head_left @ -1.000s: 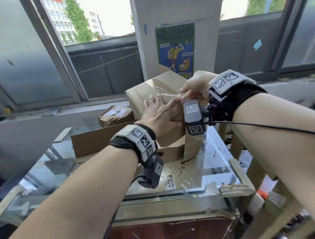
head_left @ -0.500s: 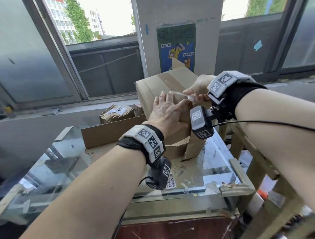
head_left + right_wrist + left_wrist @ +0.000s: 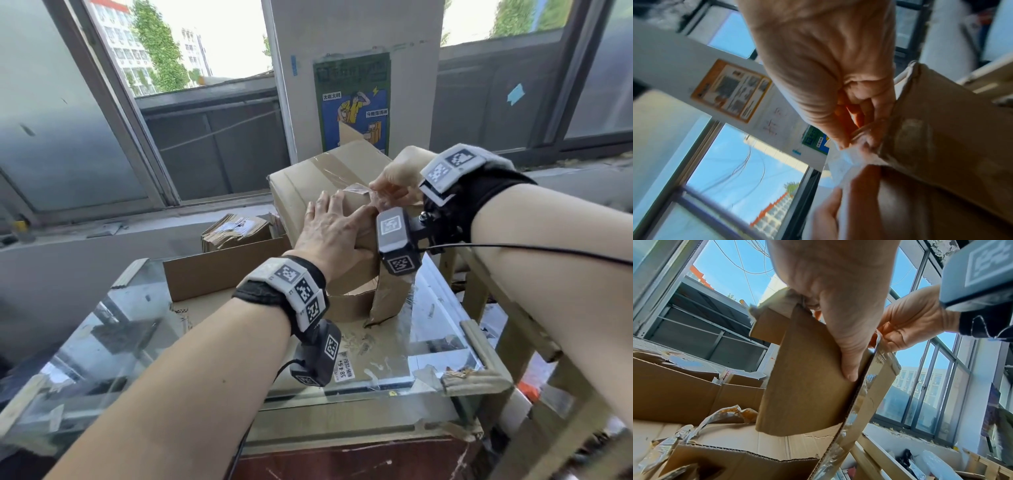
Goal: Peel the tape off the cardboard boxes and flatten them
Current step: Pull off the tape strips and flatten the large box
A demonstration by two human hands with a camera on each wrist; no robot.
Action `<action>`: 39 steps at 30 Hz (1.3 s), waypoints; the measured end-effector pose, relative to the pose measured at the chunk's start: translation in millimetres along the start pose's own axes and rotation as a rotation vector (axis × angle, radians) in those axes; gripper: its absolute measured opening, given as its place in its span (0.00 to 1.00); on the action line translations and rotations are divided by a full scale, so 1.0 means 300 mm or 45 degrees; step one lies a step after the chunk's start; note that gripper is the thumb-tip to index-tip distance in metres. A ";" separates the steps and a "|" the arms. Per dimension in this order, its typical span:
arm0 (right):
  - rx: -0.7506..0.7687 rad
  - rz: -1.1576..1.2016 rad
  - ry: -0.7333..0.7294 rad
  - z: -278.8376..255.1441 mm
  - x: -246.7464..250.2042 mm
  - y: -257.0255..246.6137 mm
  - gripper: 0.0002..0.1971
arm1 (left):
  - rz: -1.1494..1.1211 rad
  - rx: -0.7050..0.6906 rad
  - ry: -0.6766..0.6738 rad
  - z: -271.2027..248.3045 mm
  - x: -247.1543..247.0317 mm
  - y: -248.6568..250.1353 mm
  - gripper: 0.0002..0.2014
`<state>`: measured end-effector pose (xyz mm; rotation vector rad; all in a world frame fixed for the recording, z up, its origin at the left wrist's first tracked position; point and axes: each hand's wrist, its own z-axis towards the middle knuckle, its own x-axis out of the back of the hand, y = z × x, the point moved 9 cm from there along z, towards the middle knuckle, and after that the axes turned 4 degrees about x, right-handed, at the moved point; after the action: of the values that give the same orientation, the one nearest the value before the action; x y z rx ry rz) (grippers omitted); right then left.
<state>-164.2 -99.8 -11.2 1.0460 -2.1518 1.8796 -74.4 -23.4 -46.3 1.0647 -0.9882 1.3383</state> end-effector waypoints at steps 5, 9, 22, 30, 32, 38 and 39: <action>-0.008 -0.118 0.023 0.004 -0.037 -0.021 0.16 | -0.129 0.007 0.089 -0.025 0.025 -0.030 0.39; 0.082 -0.243 0.062 -0.018 -0.031 -0.052 0.19 | -0.200 0.012 0.175 -0.047 0.058 -0.025 0.41; 0.301 -0.103 0.119 -0.003 -0.034 -0.081 0.10 | -0.204 0.032 0.199 -0.008 0.057 -0.058 0.38; 0.125 -0.091 0.093 0.011 -0.031 -0.106 0.13 | -0.197 0.015 0.216 -0.030 0.058 -0.073 0.40; 0.144 -0.202 0.054 0.001 -0.045 -0.120 0.16 | -0.214 -0.031 0.227 -0.044 0.071 -0.046 0.41; 0.067 -0.470 0.040 -0.011 -0.069 -0.125 0.17 | -0.283 -0.024 0.185 -0.052 0.067 -0.060 0.44; 0.125 -0.555 0.099 -0.012 -0.055 -0.139 0.15 | -0.292 -0.017 0.167 -0.051 0.062 -0.067 0.43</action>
<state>-130.1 -89.7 16.5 1.3077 -1.6350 1.7912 -54.8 -3.0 -32.5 1.0334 -0.7531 1.1958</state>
